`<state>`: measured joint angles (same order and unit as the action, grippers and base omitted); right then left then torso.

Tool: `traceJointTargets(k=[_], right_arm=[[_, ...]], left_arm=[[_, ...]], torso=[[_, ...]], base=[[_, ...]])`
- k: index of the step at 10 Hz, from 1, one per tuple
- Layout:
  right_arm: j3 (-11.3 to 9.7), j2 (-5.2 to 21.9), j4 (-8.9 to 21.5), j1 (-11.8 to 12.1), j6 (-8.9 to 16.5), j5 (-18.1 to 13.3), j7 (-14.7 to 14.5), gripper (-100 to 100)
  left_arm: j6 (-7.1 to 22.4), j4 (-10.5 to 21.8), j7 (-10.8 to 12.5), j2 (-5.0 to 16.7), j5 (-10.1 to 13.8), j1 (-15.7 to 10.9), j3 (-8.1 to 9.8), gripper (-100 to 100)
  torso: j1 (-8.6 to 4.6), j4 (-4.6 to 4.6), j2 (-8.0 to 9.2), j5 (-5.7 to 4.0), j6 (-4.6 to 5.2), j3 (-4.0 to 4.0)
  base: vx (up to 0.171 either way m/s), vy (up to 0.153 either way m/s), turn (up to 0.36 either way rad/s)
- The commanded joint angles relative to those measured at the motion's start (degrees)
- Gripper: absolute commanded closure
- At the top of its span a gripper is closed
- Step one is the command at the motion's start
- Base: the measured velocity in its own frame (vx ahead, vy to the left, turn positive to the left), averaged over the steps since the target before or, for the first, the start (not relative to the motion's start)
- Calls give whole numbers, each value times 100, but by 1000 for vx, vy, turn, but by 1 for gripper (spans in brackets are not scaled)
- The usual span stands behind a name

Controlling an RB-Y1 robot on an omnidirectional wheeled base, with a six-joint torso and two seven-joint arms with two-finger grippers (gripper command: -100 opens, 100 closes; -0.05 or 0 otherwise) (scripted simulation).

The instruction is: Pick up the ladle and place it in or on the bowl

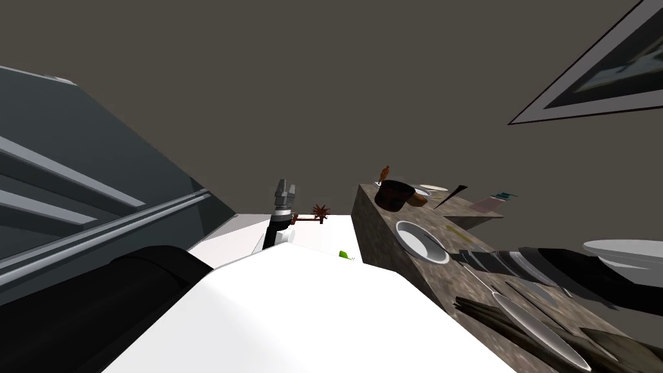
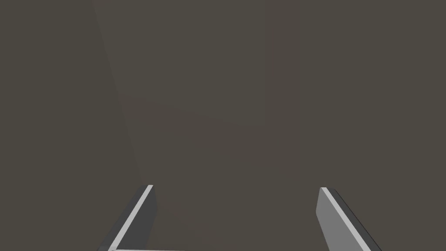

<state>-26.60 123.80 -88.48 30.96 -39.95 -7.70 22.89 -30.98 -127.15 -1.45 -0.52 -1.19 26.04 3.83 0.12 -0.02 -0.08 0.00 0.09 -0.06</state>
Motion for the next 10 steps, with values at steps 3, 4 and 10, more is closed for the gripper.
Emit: traceJointTargets(k=[3,4,10], right_arm=[[19,67,-10,-7,-22,28,48,100],[19,67,-10,-7,-22,28,48,100],[50,218,-45,-27,-58,91,148,100]], left_arm=[[0,0,0,0,0,1,0,0],[0,0,0,0,0,0,0,0],[0,0,0,0,0,0,0,0]], torso=[[8,1,-2,2,2,0],[1,0,1,1,-2,0],[0,2,4,0,-3,3]], base=[[35,9,-8],[22,-7,29],[33,7,-4]])
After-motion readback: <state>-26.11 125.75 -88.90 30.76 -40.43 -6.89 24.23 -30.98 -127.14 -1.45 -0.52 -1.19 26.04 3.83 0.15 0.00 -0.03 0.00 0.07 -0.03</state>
